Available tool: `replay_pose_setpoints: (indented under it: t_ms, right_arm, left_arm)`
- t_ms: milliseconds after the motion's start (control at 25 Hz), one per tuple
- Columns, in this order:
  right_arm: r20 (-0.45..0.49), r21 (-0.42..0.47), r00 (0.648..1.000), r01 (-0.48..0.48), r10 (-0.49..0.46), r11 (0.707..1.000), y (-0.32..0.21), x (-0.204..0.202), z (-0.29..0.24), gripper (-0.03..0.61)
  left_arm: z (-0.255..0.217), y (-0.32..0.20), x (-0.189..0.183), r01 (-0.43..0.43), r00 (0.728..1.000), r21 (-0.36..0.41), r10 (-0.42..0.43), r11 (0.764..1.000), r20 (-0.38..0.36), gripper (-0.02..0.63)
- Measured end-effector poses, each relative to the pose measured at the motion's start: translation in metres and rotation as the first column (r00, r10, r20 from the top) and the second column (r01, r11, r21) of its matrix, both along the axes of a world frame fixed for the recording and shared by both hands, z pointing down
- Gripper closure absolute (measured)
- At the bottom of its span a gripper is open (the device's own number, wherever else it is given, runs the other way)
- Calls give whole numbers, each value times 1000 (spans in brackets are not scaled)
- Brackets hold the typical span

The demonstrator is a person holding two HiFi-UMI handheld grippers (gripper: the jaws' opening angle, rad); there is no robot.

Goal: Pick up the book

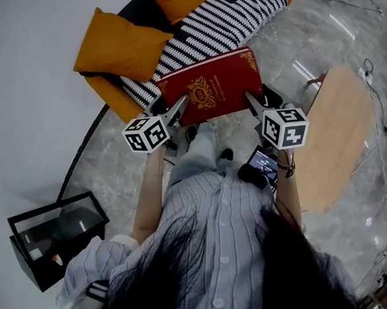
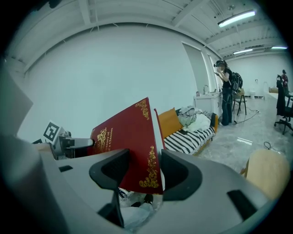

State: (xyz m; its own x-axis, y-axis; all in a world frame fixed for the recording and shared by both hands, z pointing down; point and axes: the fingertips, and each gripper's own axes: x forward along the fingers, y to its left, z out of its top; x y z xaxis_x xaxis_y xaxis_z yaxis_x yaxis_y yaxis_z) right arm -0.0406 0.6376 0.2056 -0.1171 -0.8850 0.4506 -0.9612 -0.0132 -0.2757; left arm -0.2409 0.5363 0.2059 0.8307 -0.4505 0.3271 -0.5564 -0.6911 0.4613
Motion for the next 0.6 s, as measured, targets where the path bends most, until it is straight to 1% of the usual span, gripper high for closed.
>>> replay_pose_setpoints:
  t_ms: [240, 600]
  right_arm:
    - [-2, 9, 1000, -8, 8, 1000, 8, -5, -2, 350]
    - [-2, 2, 1000, 9, -9, 1000, -7, -14, 0, 350]
  left_arm:
    - [-3, 7, -5, -9, 1000, 11, 9, 1000, -7, 305]
    - [-3, -5, -15, 4, 1000, 11, -4, 1000, -12, 305]
